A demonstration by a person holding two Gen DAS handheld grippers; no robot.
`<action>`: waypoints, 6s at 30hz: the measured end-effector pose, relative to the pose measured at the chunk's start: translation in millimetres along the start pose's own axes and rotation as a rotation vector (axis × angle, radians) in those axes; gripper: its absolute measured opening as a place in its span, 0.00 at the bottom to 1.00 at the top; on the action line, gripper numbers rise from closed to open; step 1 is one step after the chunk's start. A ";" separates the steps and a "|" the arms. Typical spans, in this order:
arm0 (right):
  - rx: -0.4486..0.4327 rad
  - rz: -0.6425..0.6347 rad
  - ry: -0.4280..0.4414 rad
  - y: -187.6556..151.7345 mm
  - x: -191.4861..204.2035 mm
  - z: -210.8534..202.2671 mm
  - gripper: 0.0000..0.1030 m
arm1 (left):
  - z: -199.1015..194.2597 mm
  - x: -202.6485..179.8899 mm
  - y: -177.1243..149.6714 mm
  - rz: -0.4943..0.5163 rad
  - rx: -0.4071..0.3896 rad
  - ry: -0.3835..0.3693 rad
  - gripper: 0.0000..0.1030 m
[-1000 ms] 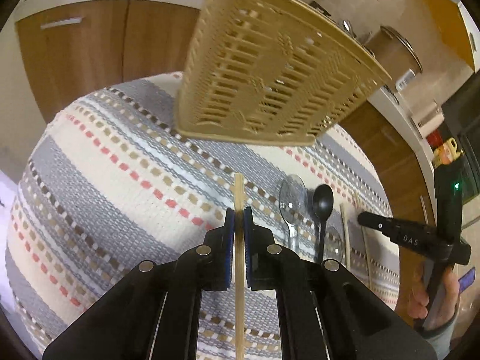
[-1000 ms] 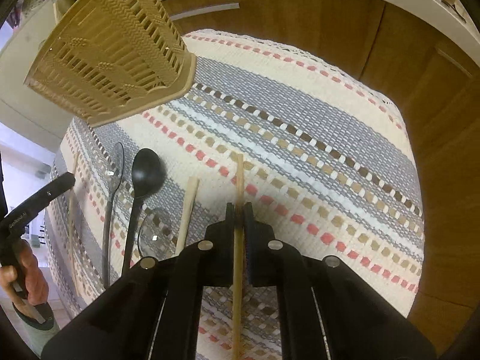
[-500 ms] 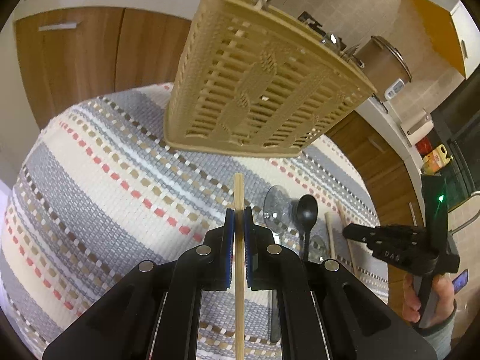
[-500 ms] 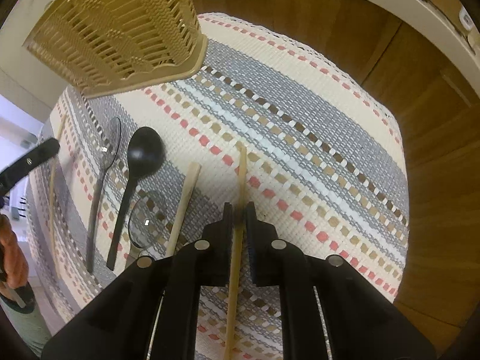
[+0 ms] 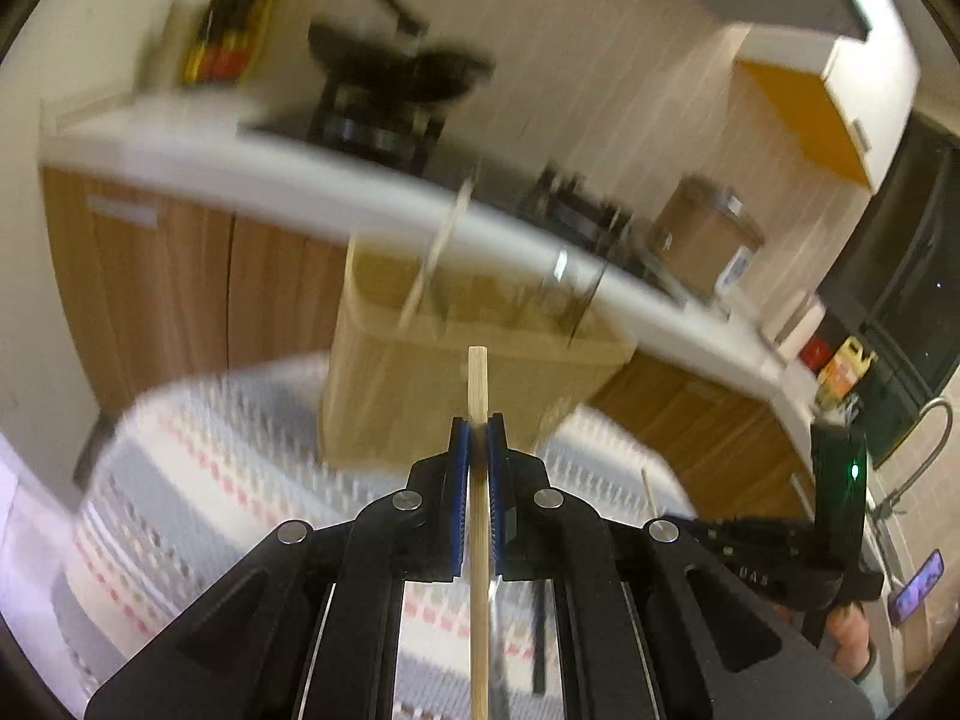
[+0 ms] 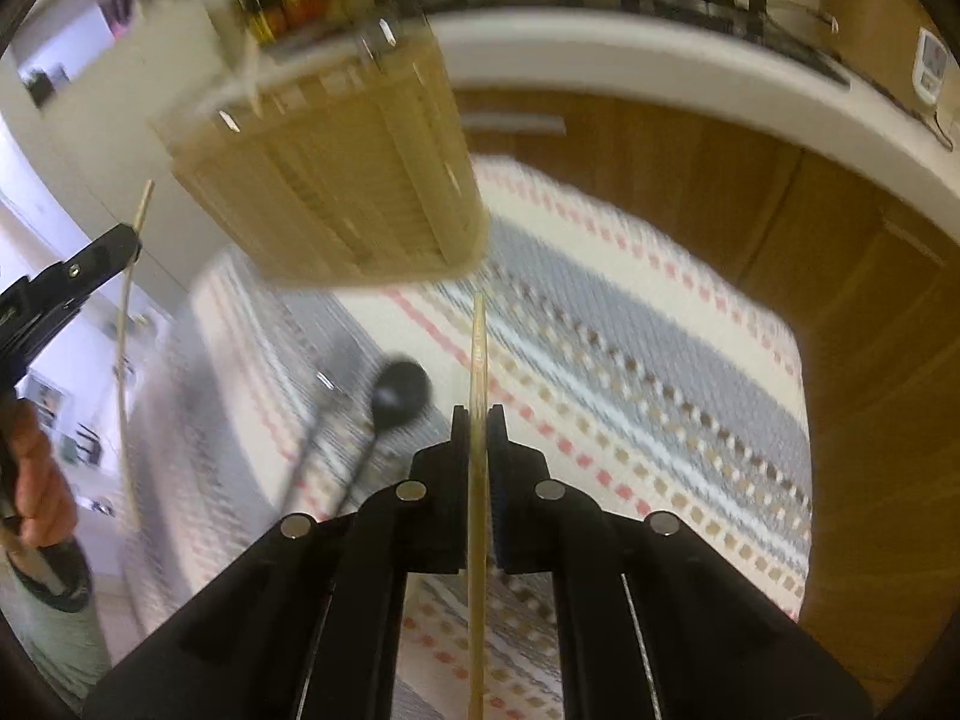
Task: Organize utensils
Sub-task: 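Lift the chopsticks with both tools up over the beige basket, then lower the chopsticks into the basket and open both tools, then move both tools back down to the utensils on the tablecloth, then grasp a clear spoon handle with the left tool while the right tool grasps a chopstick, then lift the clear spoon and chopstick with both tools over the basket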
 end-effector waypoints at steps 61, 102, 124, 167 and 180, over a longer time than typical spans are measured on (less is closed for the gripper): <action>-0.778 -0.094 0.057 154.8 79.6 -1.6 0.04 | 52.5 0.0 91.2 0.084 -0.567 0.229 0.04; -0.032 0.060 -0.033 26.9 5.1 -22.6 0.51 | 9.1 -12.7 1.5 0.072 0.173 -0.073 0.39; 0.240 0.240 -0.069 -29.6 -26.3 67.0 0.26 | 105.3 -35.6 -106.1 0.191 0.583 0.004 0.36; 0.201 -0.055 -0.153 -46.1 2.1 58.0 0.04 | 121.5 -56.6 -91.6 0.257 0.474 0.075 0.09; -0.149 -0.018 0.018 5.5 30.4 -36.3 0.04 | 17.6 -46.1 -8.5 0.115 -0.008 -0.009 0.09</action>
Point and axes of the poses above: each gripper's, at about its wrist camera, not at the fingertips, and z roughly the way its jaws point, x to its left, y to its top, the point moved 4 cm from there along z, roughly the way its jaws point, and after that the axes turned 11 degrees about z, right-handed, at the moved point
